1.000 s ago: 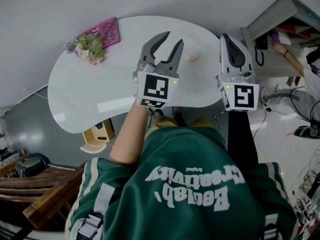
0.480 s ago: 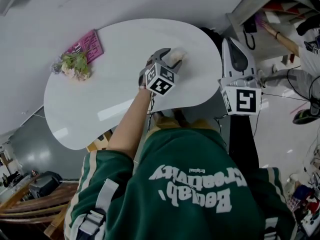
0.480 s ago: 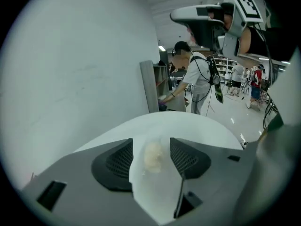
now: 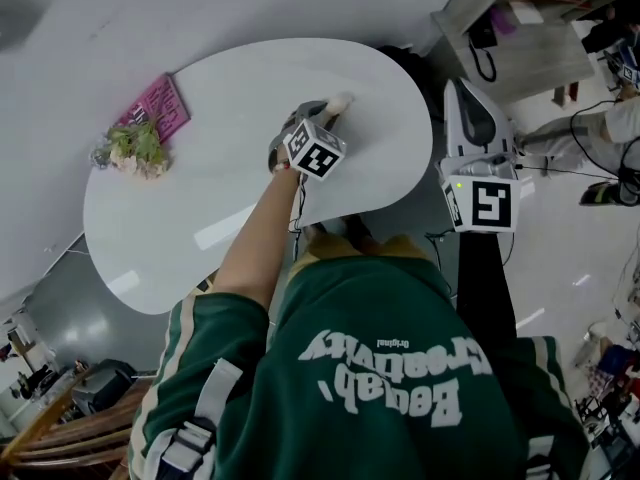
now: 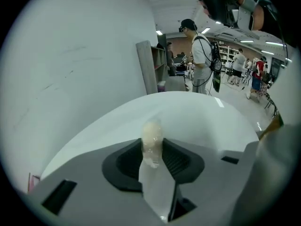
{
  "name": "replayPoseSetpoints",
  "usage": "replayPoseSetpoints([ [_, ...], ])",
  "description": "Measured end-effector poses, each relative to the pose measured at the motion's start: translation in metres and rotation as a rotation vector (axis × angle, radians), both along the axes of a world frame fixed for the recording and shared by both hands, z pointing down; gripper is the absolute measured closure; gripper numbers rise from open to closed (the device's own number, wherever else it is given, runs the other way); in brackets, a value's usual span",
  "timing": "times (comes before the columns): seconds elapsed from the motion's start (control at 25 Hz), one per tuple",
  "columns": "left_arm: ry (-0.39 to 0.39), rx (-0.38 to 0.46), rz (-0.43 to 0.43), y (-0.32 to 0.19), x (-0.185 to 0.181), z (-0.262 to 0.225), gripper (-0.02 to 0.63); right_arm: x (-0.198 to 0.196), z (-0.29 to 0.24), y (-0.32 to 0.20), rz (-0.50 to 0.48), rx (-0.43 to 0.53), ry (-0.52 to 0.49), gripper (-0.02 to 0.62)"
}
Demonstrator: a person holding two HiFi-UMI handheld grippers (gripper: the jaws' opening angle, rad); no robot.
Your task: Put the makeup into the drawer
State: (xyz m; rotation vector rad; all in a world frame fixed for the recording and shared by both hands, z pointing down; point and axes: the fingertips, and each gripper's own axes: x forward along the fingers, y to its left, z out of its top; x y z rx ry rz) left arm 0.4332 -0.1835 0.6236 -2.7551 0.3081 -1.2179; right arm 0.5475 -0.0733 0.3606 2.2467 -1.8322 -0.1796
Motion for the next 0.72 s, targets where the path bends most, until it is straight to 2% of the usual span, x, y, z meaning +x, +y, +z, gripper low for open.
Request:
replayPoseSetpoints([
  [0.16,0.087,0.025,-0.049,-0.006,-0.003,-0.034,0.469,-0.002,-0.015,-0.005,-0.006,0.055,-0.009,0.586],
  [0.36,0.266,0.079,-0.146,-0.022,-0.015,-0.108,0.471,-0.018,-0.026,-0.025,-0.069,0.088,0.001,0.586],
  [0.72,0.537,0.285,-0.290,-0.041,-0.067,-0.245,0.471,-0.063,-0.051,-0.065,-0.216,0.149,0.011,0.586],
])
